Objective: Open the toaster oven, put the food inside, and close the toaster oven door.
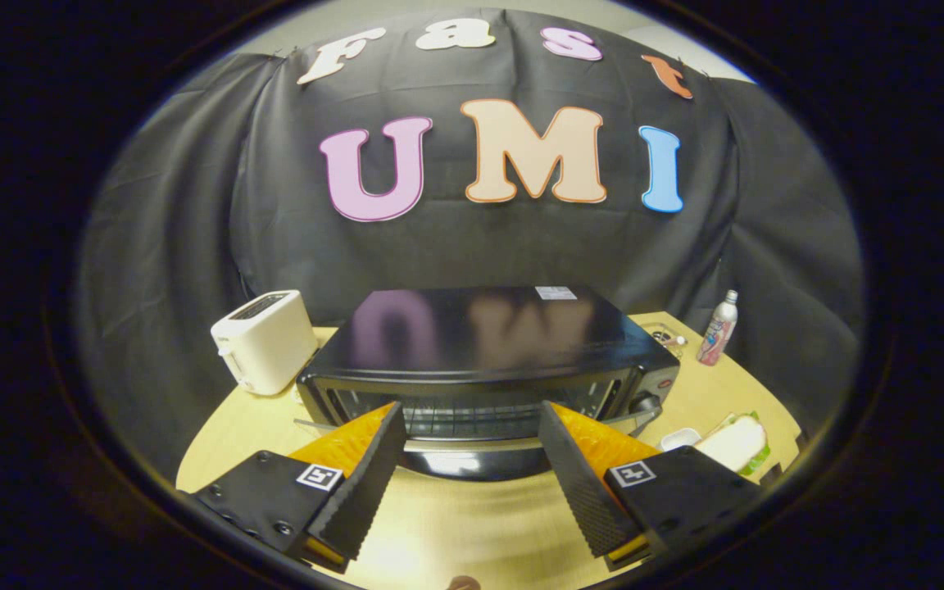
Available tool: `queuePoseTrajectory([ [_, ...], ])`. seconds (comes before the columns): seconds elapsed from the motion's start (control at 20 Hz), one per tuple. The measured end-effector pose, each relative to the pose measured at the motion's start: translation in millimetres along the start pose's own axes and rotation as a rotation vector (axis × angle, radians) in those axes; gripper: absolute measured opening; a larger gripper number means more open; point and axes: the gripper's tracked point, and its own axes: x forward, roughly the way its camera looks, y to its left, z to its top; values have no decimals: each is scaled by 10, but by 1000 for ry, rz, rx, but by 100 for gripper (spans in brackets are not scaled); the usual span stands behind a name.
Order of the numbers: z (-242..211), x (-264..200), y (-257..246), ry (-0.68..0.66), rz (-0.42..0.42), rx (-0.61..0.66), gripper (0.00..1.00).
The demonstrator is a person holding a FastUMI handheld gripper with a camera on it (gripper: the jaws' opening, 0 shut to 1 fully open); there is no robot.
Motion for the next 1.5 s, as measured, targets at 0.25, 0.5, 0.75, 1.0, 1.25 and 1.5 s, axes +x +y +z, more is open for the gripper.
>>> queuePoseTrajectory([
  [0.25, -235, -207, -35, 29, -9, 2, 100],
  [0.5, -475, -321, -39, 80, -11, -12, 100],
  [0.75, -940, -350, -61, 197, -36, -71, 100],
  [1.0, -1302, -262, -2, 278, -33, -151, 100],
  [1.25, -1529, -198, -7, 319, -29, -83, 100],
  [1.5, -1654, -193, -14, 363, -25, -79, 100],
])
